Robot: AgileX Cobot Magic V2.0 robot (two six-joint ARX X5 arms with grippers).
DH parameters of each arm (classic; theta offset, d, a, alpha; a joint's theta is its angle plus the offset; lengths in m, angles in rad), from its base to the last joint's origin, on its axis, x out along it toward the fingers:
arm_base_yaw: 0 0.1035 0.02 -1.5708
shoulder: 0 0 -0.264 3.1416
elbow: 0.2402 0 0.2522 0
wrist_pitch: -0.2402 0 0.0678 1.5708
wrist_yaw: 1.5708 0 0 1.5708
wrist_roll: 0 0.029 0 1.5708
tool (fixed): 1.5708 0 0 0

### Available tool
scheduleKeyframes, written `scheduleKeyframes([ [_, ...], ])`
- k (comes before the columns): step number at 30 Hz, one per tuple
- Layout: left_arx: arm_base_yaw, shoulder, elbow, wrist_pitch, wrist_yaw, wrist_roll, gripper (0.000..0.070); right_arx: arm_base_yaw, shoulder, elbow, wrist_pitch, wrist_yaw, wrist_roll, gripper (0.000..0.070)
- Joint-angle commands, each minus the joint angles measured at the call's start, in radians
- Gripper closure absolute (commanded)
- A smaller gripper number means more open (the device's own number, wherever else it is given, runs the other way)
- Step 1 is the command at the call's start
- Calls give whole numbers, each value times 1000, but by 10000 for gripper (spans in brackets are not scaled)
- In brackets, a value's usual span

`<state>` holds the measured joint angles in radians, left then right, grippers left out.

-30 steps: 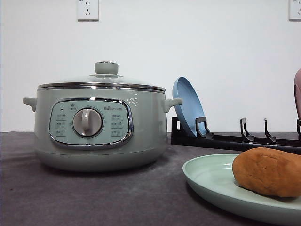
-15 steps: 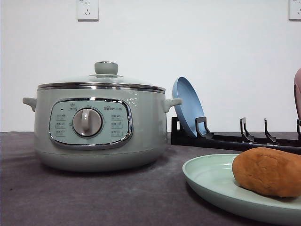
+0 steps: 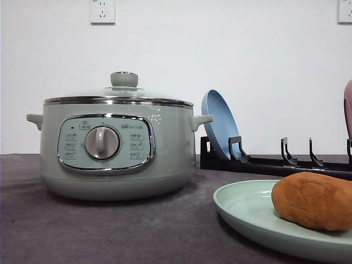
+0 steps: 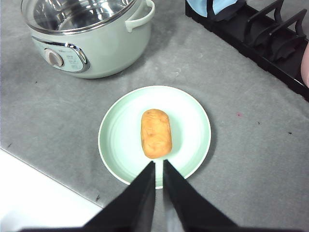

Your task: Transfer potato from steamer to green plate

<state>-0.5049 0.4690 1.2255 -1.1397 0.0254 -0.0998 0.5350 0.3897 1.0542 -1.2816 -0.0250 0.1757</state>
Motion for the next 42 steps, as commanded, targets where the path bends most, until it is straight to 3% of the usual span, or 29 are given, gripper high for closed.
scheduleKeyframes([
  [1, -6, 5, 12, 10, 2, -11, 684, 6, 0, 12, 11, 0, -8, 685],
  [5, -3, 5, 6, 10, 2, -10, 684, 6, 0, 12, 11, 0, -8, 685],
  [9, 69, 6, -51, 50, 2, -11, 684, 6, 0, 12, 11, 0, -7, 685],
  [17, 330, -119, -431, 353, 2, -7, 684, 6, 0, 12, 12, 0, -8, 685],
  [23, 435, -242, -746, 599, -3, -2, 684, 6, 0, 12, 18, 0, -8, 685],
  [29, 467, -328, -1004, 838, -3, -2, 684, 6, 0, 12, 18, 0, -7, 685],
  [42, 468, -391, -1199, 1034, -40, 5, 684, 6, 0, 12, 18, 0, -8, 685],
])
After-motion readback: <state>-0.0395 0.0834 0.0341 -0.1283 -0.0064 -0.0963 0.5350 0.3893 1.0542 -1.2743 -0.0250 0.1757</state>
